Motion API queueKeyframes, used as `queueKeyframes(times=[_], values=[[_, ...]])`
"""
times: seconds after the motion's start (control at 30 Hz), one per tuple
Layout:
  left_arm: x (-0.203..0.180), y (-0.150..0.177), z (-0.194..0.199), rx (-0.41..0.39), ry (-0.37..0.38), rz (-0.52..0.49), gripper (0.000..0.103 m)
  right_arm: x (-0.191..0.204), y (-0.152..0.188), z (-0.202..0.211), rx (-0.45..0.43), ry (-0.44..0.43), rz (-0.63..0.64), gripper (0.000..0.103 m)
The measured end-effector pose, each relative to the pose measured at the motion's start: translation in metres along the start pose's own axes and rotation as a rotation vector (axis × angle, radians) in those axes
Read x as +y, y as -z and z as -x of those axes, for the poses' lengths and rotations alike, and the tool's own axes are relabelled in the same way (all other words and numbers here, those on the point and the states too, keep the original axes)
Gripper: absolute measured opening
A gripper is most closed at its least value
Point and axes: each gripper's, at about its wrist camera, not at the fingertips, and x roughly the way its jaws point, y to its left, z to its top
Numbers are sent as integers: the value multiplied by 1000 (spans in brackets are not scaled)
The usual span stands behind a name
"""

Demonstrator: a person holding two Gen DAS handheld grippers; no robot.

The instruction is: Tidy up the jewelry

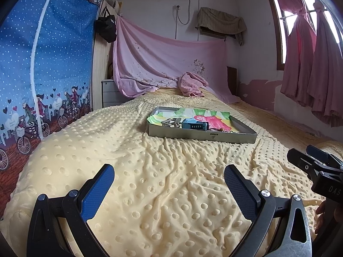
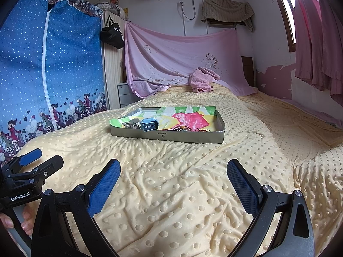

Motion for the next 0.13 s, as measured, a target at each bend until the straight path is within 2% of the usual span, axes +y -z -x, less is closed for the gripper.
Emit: queueKeyframes(times=[0.13], values=[[-1,0,0,0,-3,-2,103,1,0,0,0,0,-1,98]])
